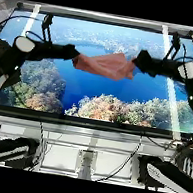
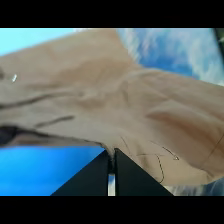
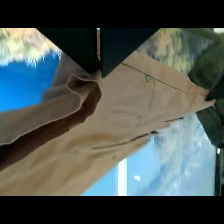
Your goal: Fold the clothes and pants, and hang the long-sleeved shirts on hangers.
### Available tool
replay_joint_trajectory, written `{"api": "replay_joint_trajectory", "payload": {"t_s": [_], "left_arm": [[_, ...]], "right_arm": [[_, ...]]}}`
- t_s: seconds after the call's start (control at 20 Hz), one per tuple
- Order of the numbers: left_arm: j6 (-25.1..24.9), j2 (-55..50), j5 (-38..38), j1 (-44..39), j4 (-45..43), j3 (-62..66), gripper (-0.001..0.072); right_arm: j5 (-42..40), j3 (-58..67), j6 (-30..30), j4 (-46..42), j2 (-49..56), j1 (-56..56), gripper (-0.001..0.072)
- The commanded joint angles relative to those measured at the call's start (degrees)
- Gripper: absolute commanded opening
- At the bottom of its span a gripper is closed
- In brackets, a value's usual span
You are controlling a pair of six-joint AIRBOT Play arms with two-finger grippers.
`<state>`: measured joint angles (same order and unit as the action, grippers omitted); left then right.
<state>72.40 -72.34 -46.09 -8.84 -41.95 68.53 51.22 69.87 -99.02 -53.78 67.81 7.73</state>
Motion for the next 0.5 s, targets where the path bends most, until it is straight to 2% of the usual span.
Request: {"api": "replay_joint_trajectory", "payload": {"t_s": [0.0, 0.3, 0.45], "left_arm": [[4.3, 8.8, -5.6, -0.2, -6.8, -9.8, 0.0008], [8.0, 16.6, -8.3, -0.8, -7.0, -21.8, 0.0008], [11.5, 20.0, -8.6, -0.8, -9.3, -26.6, 0.0008]], "right_arm": [[5.3, -9.4, -4.0, -2.0, -7.6, 0.2, 0.0002], [16.2, -13.5, -7.0, -6.2, -11.2, 0.2, 0.0002], [16.0, -13.5, -7.0, -8.5, -11.8, 0.2, 0.0003]]}}
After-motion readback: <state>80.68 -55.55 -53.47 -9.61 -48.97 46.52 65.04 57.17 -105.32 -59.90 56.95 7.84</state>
